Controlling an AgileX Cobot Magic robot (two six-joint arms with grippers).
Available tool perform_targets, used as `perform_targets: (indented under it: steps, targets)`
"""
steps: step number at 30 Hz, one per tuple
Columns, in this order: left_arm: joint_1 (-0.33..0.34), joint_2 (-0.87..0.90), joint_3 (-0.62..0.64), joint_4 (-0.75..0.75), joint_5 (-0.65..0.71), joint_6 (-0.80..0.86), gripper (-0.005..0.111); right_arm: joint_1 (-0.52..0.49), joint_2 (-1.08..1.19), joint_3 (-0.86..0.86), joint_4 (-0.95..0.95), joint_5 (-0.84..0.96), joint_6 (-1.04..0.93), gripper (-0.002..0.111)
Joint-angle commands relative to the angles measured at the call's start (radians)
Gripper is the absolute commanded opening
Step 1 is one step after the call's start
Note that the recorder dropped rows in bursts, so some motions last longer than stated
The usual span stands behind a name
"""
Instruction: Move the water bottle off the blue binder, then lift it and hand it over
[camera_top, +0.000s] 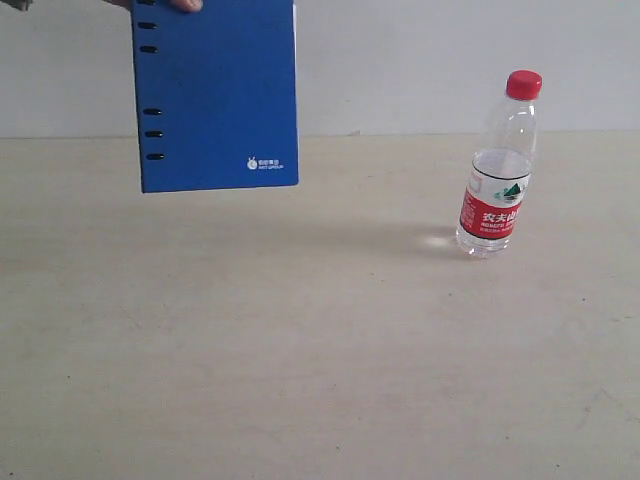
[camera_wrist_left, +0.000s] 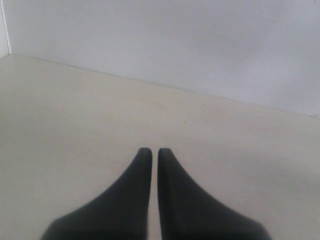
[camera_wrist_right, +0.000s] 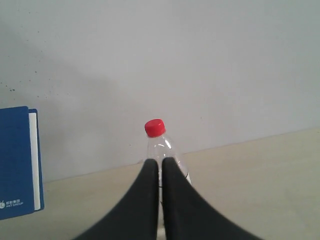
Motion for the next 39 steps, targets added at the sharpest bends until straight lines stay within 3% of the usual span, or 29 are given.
perform_targets:
  steps: [1,10,15,19,35,39]
  targets:
    - [0.000,-0.005,0.005,-0.001,-0.007,0.007,0.004,0.001,-0.005,0.004,0.001,0.007,-0.007,0.000]
    - [0.000,-0.005,0.005,-0.001,-0.012,0.008,0.004,-0.032,-0.060,0.004,0.033,0.002,0.001,0.000]
    - [0.000,-0.005,0.005,-0.001,-0.014,0.008,0.004,-0.220,-0.180,0.004,0.129,-0.143,0.002,0.000]
    - [0.000,-0.005,0.005,-0.001,-0.014,0.008,0.004,-0.384,-0.223,0.007,0.313,-0.207,0.137,0.000]
    - [0.000,-0.005,0.005,-0.001,-0.020,0.008,0.004,-0.396,-0.223,0.203,0.305,-0.170,0.025,0.000]
    - [0.000,-0.005,0.005,-0.001,-0.020,0.008,0.004,-0.396,-0.223,0.210,0.279,-0.145,-0.076,0.000]
